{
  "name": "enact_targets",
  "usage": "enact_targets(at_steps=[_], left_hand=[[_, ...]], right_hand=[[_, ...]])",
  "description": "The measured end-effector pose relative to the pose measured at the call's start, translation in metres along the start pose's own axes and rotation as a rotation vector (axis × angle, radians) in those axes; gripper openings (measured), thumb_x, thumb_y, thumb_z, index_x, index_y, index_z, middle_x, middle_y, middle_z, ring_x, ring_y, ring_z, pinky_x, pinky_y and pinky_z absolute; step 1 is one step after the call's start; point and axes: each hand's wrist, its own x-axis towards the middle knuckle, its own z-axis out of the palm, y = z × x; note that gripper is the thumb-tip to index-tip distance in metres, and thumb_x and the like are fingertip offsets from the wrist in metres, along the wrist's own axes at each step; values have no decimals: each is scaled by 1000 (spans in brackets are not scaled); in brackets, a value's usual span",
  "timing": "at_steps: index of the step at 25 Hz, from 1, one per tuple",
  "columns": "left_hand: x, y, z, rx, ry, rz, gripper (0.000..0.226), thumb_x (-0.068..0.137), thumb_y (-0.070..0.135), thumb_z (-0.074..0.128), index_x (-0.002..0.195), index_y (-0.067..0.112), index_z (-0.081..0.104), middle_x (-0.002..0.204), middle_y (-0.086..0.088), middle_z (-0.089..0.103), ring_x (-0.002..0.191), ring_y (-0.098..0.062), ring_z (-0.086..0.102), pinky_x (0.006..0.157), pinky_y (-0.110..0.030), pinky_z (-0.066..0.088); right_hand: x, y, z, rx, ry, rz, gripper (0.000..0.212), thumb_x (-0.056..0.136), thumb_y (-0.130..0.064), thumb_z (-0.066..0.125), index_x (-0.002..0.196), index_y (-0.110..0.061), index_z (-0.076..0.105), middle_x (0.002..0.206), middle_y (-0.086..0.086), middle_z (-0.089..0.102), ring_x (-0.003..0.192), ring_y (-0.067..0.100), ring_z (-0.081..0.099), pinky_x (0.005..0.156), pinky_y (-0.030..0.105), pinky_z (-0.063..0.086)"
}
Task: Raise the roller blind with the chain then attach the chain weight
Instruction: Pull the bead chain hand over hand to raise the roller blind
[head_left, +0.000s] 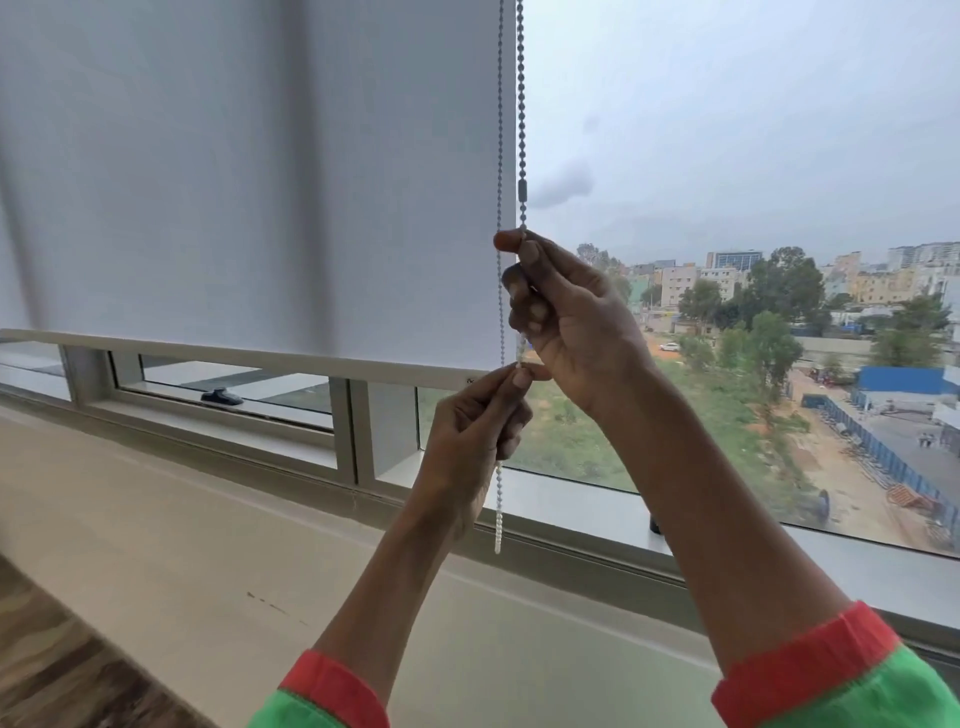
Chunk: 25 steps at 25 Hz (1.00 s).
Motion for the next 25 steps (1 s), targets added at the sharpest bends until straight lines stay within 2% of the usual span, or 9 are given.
enact_targets(at_steps=[3,5,7,8,14,16,18,21,25], left_hand=[[0,1,-1,-18,-4,-81,22,82,30,62,98,22,74,67,7,65,55,-5,47,53,-16,35],[3,5,-3,-70,-35,-118,26,86,25,58,107,16,71,92,1,75,79,-9,66,72,-21,47],[11,14,-5,-175,-48,-104,29,93,17,48,116,9,64,111,-6,72,106,-17,66,92,-30,51],[17,22,-3,-227,-45,-83,31,95,15,44,118,5,62,112,-7,71,109,-20,65,94,-31,51],[57,73,29,-195,-70,56,26,99,18,40,111,7,60,108,-9,72,101,-26,69,88,-33,55],[63,82,38,-143,-76,77,24,98,20,42,109,11,61,87,-5,74,74,-16,69,67,-24,55],[64,83,44,-134,-44,90,23,97,19,44,104,11,65,60,3,61,48,-6,45,46,-17,36],[62,77,45,-120,-2,132,23,97,17,45,92,15,68,47,8,41,44,-7,26,46,-23,17],[48,60,37,-122,-1,146,25,97,17,45,86,17,68,48,9,38,49,-7,23,47,-23,17]], right_hand=[[-10,11,-5,1,18,-70,19,93,-10,46,91,-10,65,56,-4,45,48,6,31,47,18,22],[-20,14,-14,-14,24,-82,16,88,-14,50,91,-11,66,58,-4,49,51,6,34,47,16,26],[-31,18,-22,-14,45,-72,16,83,-16,53,91,-10,66,57,-4,49,51,5,37,47,15,28],[-36,22,-25,-1,61,-64,17,81,-15,54,91,-9,67,56,-4,49,50,4,38,47,14,28],[-62,46,-29,-52,22,-29,17,83,-13,55,82,-15,73,67,-9,57,54,3,42,48,10,32],[-68,51,-34,-89,18,-22,16,84,-15,56,83,-14,72,68,-10,56,56,5,42,51,11,33],[-73,51,-38,-107,16,-23,14,83,-18,58,84,-14,71,67,-10,56,57,5,42,52,11,32],[-74,53,-41,-93,-7,10,14,82,-18,59,85,-13,71,65,-11,57,56,5,43,53,11,34],[-79,60,-52,-79,-1,122,18,83,-12,56,90,-8,72,63,-4,62,56,8,50,54,17,38]])
